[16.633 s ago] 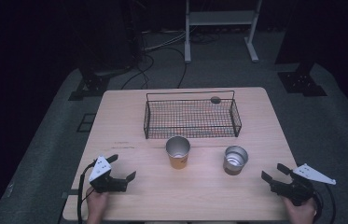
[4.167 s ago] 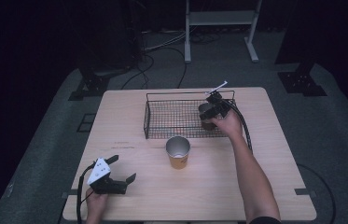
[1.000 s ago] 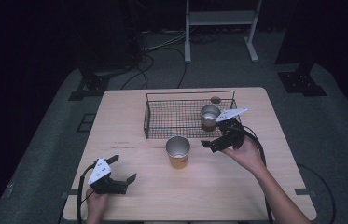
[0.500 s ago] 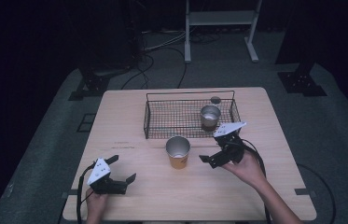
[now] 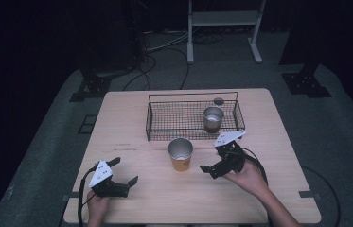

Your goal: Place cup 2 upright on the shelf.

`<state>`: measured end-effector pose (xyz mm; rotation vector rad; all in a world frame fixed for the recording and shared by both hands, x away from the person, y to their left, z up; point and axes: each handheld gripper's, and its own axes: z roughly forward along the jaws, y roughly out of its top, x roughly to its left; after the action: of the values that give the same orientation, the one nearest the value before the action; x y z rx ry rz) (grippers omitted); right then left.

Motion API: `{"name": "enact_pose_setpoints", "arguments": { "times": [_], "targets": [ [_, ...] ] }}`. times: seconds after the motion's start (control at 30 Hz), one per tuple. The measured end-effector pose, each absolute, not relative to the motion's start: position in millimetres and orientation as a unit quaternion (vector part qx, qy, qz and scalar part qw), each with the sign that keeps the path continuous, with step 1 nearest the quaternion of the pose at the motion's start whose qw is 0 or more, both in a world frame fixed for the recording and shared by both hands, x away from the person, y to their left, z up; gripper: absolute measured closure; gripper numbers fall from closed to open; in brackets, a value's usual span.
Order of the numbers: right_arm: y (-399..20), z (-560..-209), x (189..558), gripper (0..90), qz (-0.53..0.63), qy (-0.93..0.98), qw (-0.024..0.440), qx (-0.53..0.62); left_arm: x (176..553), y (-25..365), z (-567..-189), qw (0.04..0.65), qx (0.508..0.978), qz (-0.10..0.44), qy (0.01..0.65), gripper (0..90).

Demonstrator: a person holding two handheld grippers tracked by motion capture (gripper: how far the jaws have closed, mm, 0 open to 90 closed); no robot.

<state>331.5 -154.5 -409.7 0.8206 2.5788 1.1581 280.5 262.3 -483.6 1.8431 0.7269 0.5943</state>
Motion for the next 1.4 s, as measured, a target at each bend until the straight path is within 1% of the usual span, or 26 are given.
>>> {"name": "enact_pose_setpoints", "arguments": {
  "times": [0.77, 0.93, 1.4],
  "targets": [
    [-132, -418, 317, 1.8, 0.394, 0.879, 0.091, 0.255, 281, 262, -484, 0.51, 0.767, 0.246, 0.303, 0.0],
    [-122, -421, 318, 1.2, 0.385, 0.883, 0.1, 0.248, 281, 262, -484, 0.51, 0.766, 0.247, 0.303, 0.0],
    [-106, -426, 332, 1.1, 0.389, 0.879, 0.087, 0.261, 281, 262, -484, 0.512, 0.765, 0.246, 0.304, 0.0]
  ]
}}
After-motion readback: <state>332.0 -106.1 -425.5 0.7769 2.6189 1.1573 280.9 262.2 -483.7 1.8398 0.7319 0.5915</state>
